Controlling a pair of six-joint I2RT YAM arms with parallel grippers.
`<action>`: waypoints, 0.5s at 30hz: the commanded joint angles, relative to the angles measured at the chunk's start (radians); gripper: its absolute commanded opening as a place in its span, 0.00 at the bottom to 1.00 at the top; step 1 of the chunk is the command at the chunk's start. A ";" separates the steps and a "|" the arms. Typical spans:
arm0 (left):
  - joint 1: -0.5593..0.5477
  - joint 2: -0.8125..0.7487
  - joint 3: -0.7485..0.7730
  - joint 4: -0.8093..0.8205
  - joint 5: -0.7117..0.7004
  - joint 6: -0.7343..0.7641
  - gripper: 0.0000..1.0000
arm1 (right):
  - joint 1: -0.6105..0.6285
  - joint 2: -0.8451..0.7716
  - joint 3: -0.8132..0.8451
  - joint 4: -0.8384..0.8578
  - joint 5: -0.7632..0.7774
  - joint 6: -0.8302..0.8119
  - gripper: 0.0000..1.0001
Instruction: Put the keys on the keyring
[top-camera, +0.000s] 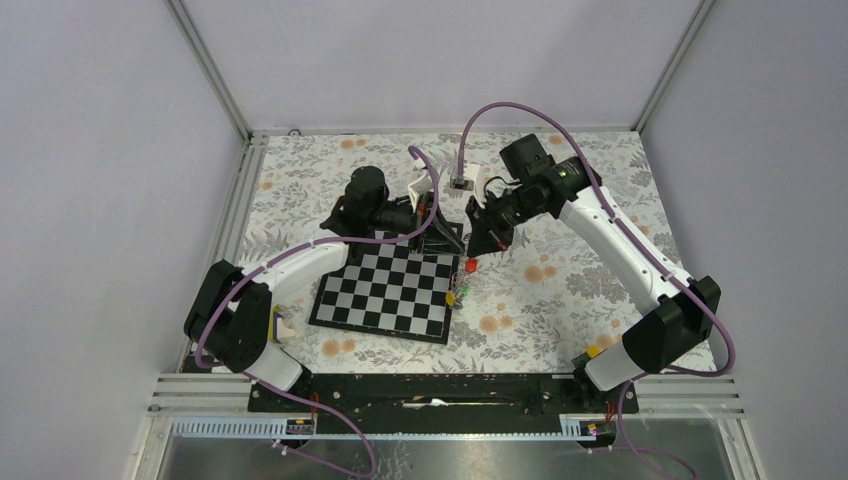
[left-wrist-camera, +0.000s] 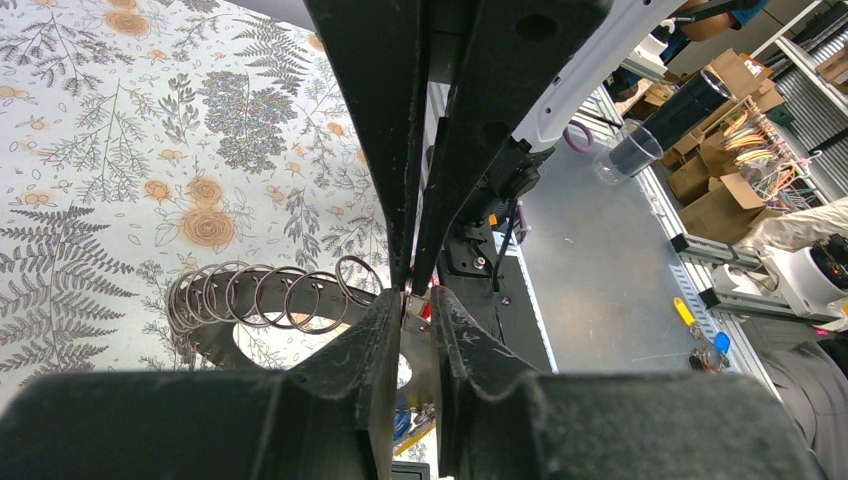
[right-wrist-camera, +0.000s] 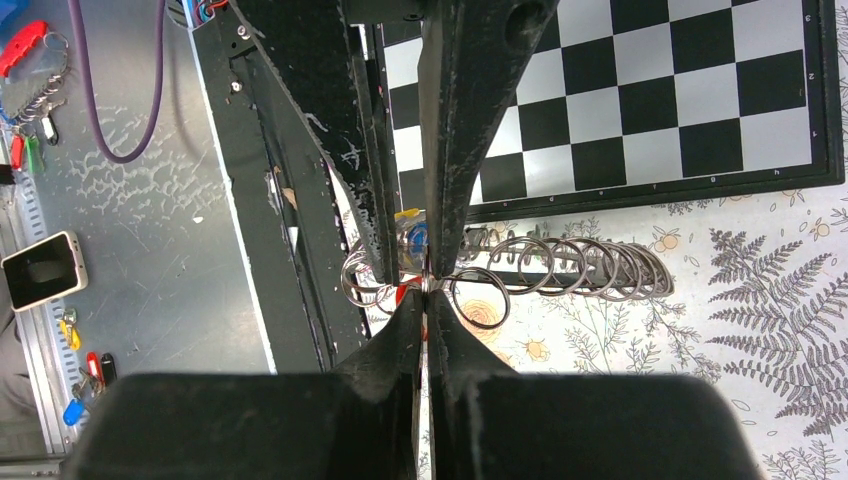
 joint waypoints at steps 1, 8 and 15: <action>0.002 -0.023 0.001 0.043 0.020 0.001 0.16 | -0.011 -0.046 0.005 0.031 -0.046 0.013 0.00; 0.001 -0.020 0.007 0.042 0.024 -0.007 0.00 | -0.010 -0.042 0.003 0.037 -0.055 0.025 0.00; 0.002 -0.050 0.024 -0.002 0.022 0.016 0.00 | -0.011 -0.052 0.000 0.050 -0.050 0.037 0.12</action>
